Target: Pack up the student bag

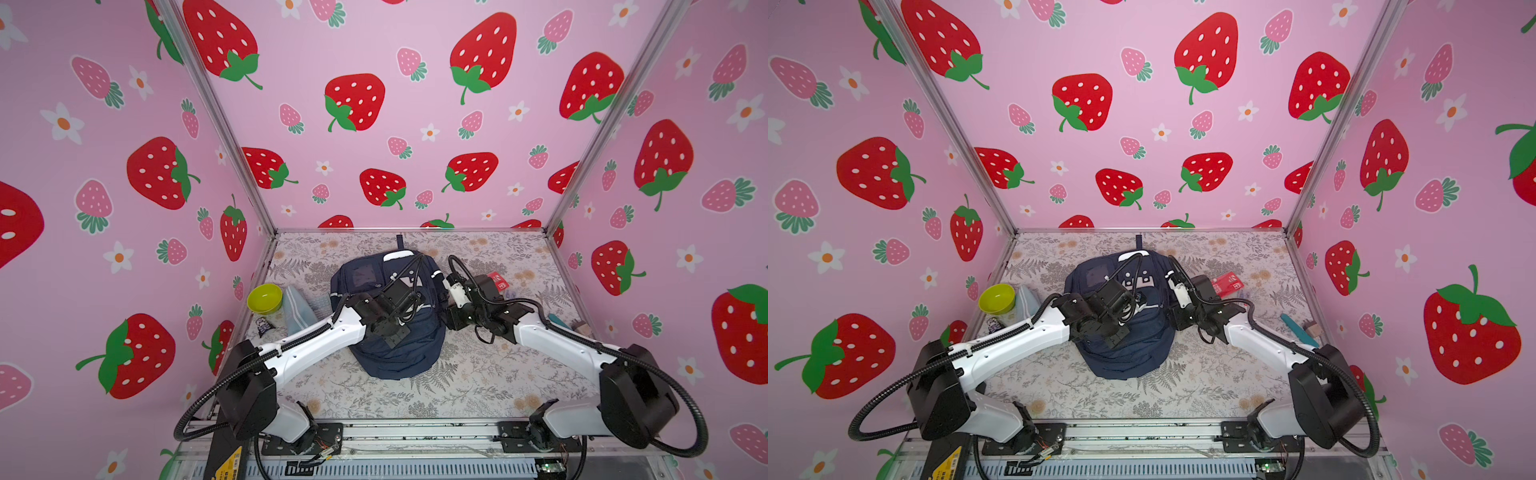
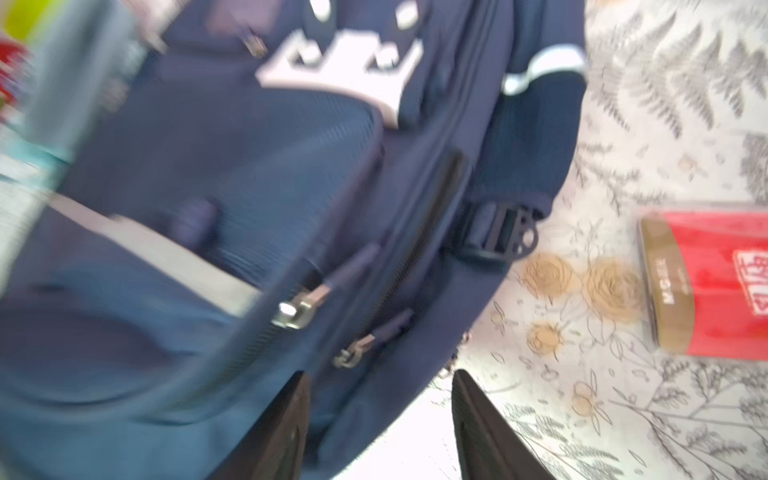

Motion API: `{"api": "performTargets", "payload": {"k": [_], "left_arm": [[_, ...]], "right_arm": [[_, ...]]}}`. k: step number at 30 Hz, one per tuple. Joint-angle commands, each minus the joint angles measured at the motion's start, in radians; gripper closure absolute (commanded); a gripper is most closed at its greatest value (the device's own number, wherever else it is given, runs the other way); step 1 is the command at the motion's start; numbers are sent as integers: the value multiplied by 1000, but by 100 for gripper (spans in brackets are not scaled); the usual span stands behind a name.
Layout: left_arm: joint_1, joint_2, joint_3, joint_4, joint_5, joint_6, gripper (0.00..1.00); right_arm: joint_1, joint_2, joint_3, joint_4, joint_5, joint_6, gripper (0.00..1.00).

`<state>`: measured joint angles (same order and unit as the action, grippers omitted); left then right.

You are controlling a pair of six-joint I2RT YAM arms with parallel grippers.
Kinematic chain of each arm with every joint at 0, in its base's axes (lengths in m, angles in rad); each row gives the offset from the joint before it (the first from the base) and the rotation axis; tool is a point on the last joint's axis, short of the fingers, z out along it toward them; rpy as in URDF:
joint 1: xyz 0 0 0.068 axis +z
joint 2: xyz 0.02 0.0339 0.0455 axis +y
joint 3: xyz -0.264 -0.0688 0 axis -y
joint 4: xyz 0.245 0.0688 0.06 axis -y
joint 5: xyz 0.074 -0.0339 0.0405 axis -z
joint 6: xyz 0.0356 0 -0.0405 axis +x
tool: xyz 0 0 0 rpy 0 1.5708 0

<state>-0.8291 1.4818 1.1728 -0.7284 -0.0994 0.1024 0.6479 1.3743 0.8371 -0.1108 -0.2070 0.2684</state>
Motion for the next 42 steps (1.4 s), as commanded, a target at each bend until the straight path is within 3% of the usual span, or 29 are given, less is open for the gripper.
{"api": "performTargets", "payload": {"k": [1,12,18,25,32,38,42], "left_arm": [[-5,-22,8,53,90,-19,100],[-5,2,-25,55,139,-146,100],[18,-76,-65,127,213,-197,100],[145,-140,-51,155,393,-225,100],[207,-168,-74,173,484,-248,100],[238,-196,-78,194,537,-273,100],[266,-212,-81,210,595,-287,100]], "right_arm": [[-37,33,4,60,-115,34,47],[-125,249,5,224,-359,151,56],[-133,310,-101,483,-629,256,41],[-134,271,-173,659,-799,348,41],[-125,153,-221,700,-848,391,58],[-68,133,-197,512,-808,269,64],[-51,128,-209,503,-770,261,72]]}}
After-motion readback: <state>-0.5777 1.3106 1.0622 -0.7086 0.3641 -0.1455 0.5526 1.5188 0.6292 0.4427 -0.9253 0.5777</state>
